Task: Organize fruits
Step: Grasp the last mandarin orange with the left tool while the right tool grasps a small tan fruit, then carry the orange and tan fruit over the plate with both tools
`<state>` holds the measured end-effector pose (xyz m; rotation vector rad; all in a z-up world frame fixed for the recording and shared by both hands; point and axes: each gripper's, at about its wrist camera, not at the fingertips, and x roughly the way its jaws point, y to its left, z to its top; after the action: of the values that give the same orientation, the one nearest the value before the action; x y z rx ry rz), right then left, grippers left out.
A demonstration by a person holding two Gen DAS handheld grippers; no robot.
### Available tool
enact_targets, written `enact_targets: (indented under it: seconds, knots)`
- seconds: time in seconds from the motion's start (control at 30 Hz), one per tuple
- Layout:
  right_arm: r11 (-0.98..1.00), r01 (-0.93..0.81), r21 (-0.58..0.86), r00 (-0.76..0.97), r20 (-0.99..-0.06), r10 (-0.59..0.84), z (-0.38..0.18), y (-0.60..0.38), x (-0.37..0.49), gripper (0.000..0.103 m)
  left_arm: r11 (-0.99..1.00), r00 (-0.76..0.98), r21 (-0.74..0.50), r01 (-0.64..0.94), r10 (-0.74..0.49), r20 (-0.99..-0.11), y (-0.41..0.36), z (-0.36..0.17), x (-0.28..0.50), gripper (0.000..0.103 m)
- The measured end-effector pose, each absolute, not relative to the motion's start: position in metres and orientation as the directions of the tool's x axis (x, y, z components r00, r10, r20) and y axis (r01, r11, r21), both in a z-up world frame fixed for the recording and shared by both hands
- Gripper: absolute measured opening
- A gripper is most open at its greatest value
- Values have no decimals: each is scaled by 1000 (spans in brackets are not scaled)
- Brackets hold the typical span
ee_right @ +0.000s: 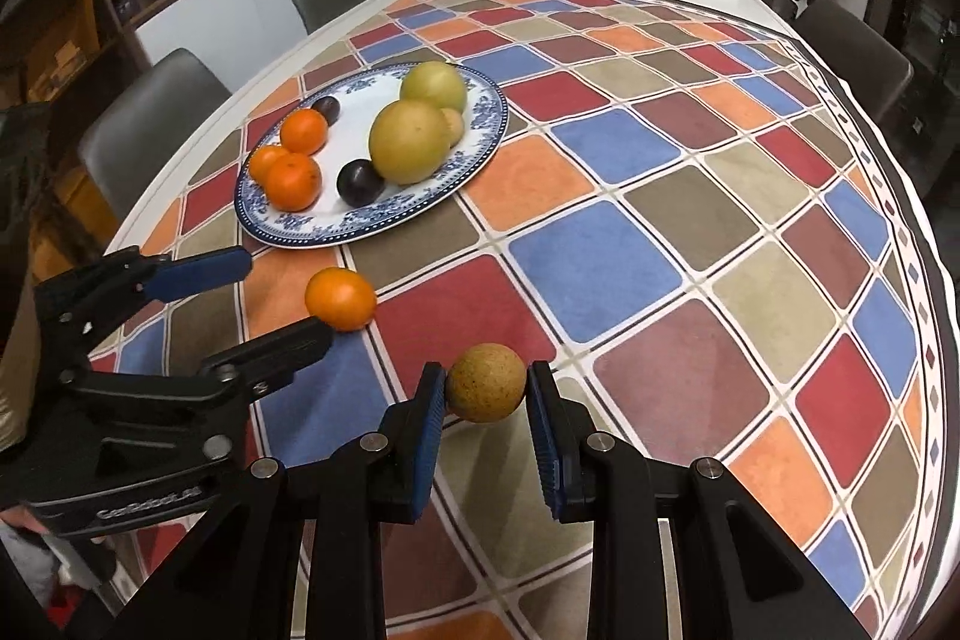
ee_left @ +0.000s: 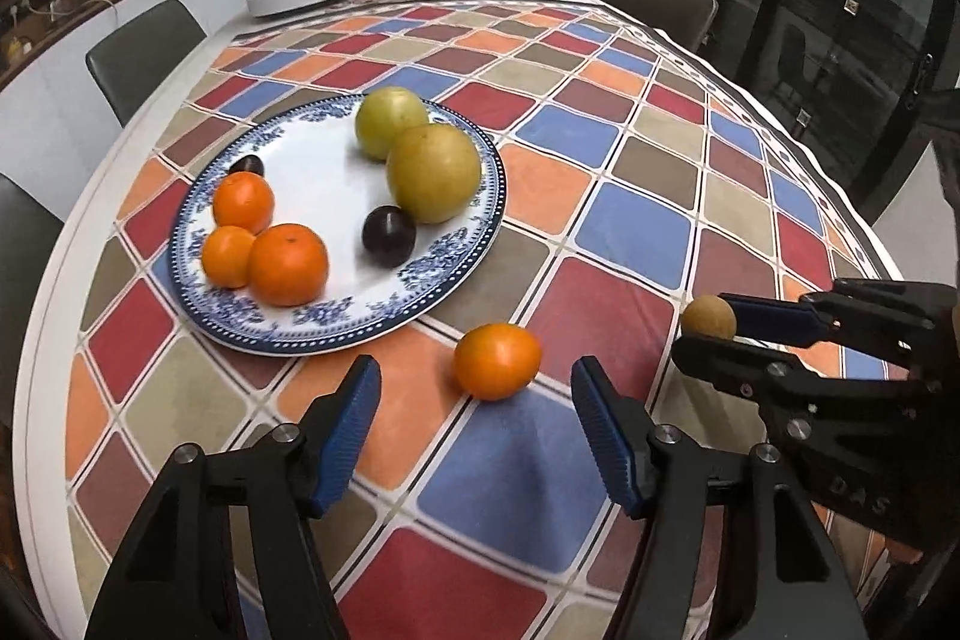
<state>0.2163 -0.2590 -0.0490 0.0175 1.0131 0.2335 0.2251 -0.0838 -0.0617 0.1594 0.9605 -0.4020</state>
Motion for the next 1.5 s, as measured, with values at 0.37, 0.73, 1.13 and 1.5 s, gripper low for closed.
enact_targets:
  seconds: [0.37,0.73,1.13,1.5]
  knots:
    - [980,-164,113,517,-836,183,-52,-264,217,29,919,473,-43,392,-242,-847,-97,-77,238,49]
    - [977,-170,126,515,-834,197,-54,-263,217,29,925,477,-49,377,-239,-846,-93,-78,235,35]
    - [974,-184,129,532,-820,209,-46,-258,213,29,941,512,-58,333,-232,-827,-73,-58,216,35]
    - [959,-243,144,557,-789,259,-25,-237,204,29,956,570,-45,291,-211,-794,-48,-32,200,35]
